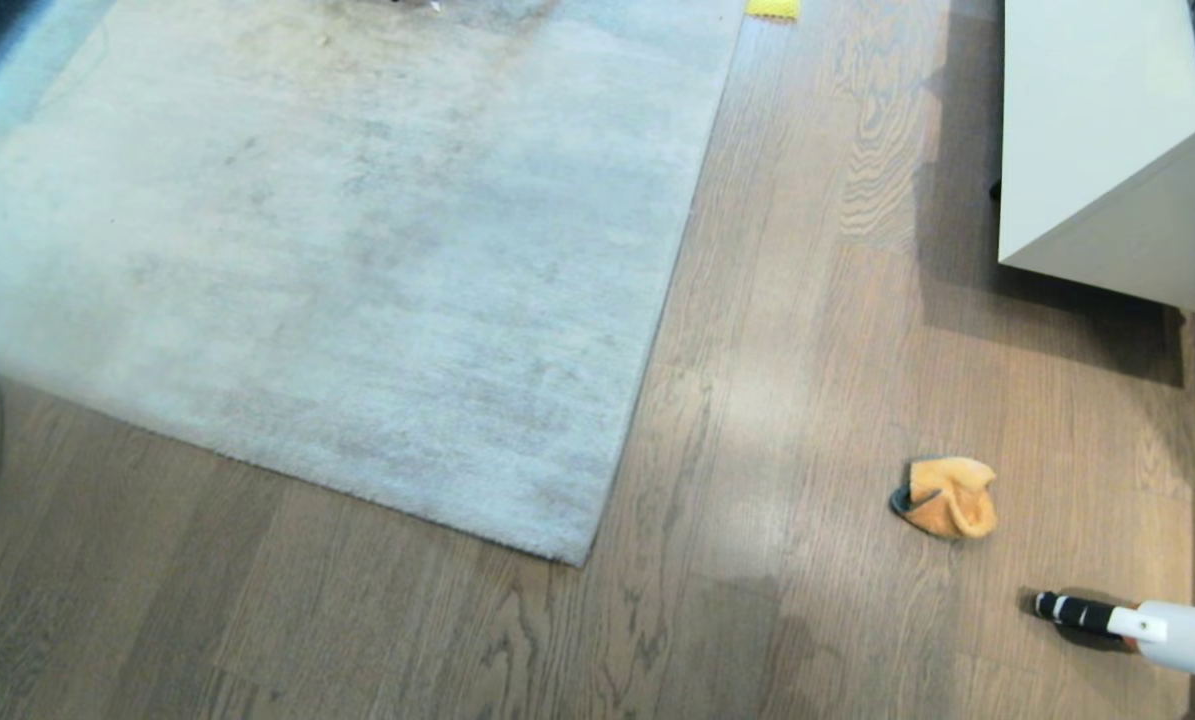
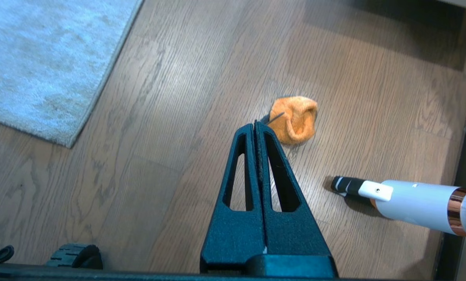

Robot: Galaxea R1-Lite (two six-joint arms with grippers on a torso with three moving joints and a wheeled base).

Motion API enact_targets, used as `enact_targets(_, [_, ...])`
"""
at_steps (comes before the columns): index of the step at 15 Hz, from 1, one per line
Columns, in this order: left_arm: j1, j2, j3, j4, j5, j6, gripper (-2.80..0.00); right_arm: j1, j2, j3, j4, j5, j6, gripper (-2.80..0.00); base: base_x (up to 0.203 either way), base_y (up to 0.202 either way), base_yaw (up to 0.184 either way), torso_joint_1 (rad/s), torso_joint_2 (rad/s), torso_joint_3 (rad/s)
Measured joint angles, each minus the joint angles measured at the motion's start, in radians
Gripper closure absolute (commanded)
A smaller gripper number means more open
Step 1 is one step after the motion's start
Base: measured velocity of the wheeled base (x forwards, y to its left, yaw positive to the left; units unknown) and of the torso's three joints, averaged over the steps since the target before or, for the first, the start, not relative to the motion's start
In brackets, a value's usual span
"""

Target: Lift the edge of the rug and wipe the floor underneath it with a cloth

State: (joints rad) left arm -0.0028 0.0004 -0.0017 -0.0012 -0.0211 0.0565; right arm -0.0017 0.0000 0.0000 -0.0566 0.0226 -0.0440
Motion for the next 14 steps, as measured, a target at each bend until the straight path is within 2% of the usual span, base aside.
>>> enact_targets(14, [0.0,0.0,0.0,0.0,0.0,-0.001,0.0,0.0,0.0,0.0,0.001,0.0,0.0,0.0,0.0,0.0,0.0,0.002,0.0,0.205])
